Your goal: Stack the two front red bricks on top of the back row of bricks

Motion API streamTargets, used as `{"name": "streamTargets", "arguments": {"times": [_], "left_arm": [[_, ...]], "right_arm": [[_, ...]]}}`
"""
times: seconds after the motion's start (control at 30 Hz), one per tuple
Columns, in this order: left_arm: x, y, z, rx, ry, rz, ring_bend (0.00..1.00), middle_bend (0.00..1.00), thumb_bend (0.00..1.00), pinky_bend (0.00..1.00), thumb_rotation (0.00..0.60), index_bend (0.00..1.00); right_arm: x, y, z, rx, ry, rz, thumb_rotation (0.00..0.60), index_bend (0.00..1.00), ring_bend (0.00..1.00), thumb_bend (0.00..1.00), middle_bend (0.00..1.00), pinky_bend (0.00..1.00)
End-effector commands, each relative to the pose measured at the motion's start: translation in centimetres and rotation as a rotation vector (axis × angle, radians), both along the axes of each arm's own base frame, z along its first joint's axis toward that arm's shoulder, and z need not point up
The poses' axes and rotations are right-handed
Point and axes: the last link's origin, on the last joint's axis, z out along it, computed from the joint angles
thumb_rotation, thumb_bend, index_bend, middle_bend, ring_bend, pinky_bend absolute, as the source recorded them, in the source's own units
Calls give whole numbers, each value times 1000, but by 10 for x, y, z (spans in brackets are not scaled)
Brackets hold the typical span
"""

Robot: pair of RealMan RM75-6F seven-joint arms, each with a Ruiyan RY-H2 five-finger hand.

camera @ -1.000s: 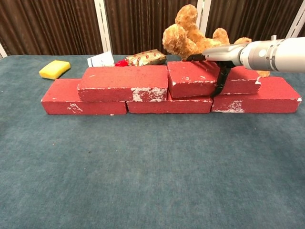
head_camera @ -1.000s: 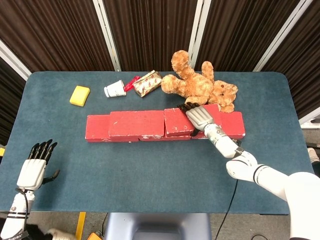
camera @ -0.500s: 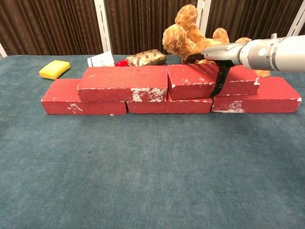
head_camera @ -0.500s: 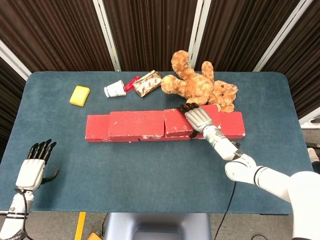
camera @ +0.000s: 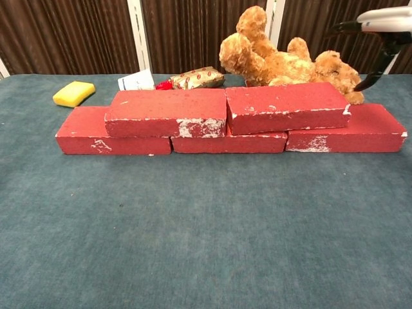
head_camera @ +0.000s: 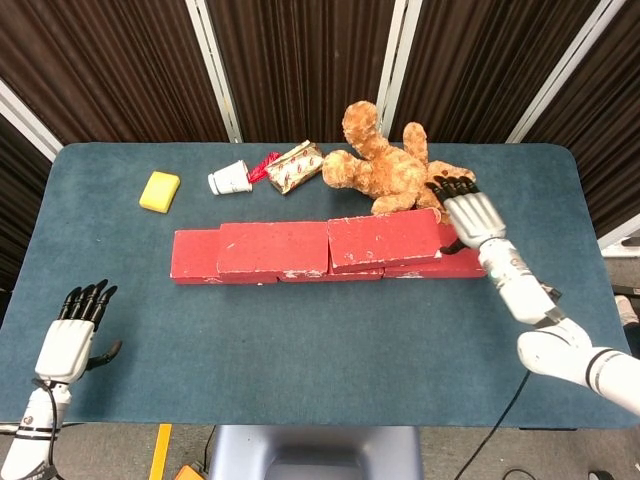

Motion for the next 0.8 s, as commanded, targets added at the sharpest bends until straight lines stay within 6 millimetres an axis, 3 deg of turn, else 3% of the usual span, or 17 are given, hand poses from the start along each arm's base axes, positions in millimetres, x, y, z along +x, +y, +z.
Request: {"name": "streamTargets", "arguments": {"times": [0.03,0.27,0.57,0.8], "left_arm": [[1,1,-4,-12,2,-1,0,0,270,32,600,0],[2,4,-12,-35,6,-1,0,0,269,32,600,0],[0,5,-11,-31,9,8,0,0,268,32,600,0],[-1,4,-8,-23,5,8,0,0,268,32,600,0]], "right_arm": [[-29,-3,11,-55,41,-33,600,483,0,174,120,112],[-46,-19,-8,-90,19,-44,600,569,0,177,143,112],[-41,-31,-36,-61,15,-35,600,569,0,180,143,112],[-41,-32,-44,-43,35,-42,600,584,0,326,144,112]]}}
